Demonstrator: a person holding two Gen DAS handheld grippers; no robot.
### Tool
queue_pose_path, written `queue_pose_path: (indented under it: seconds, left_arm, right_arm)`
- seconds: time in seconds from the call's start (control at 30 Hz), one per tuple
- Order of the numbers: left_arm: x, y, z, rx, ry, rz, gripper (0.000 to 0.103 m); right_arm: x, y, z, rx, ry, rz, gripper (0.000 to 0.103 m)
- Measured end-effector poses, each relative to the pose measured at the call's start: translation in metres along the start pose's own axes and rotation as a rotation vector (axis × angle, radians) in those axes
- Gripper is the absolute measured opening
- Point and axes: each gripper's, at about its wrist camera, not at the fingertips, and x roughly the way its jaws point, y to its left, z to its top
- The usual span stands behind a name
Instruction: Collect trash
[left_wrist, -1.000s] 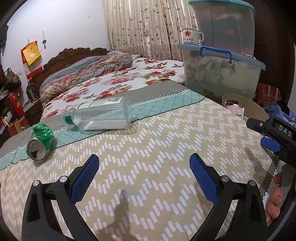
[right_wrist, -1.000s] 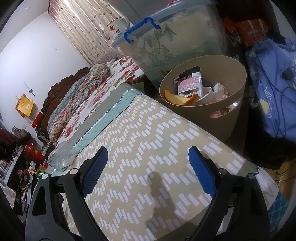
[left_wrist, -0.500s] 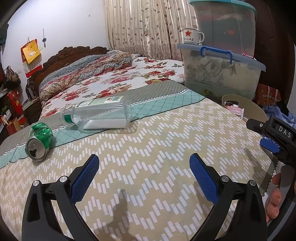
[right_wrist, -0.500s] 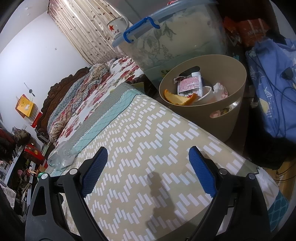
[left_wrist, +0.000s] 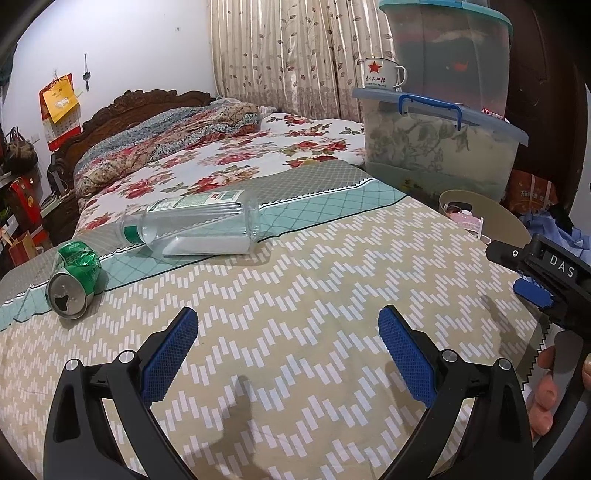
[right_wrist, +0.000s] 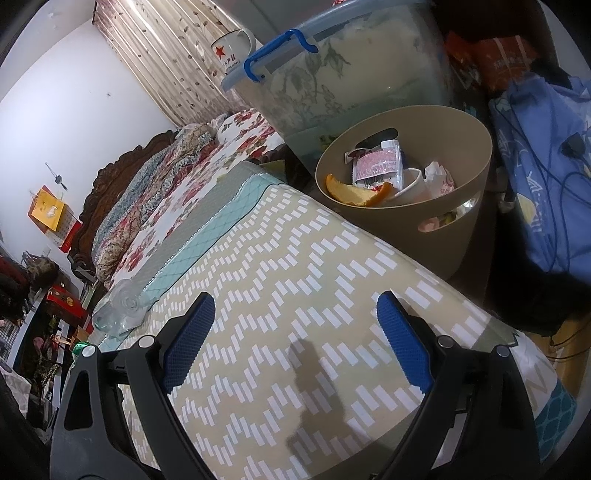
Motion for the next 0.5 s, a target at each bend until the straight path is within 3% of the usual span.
queue_pose_path:
  seconds: [0.5]
  left_arm:
    - [-0.0005,-0.0009,0.0002,-0.003,0.001,0.006,0.094]
  right_arm:
    - [0.0010,-0.0001,0.0003,0.005,0.001,-0.007,0.089]
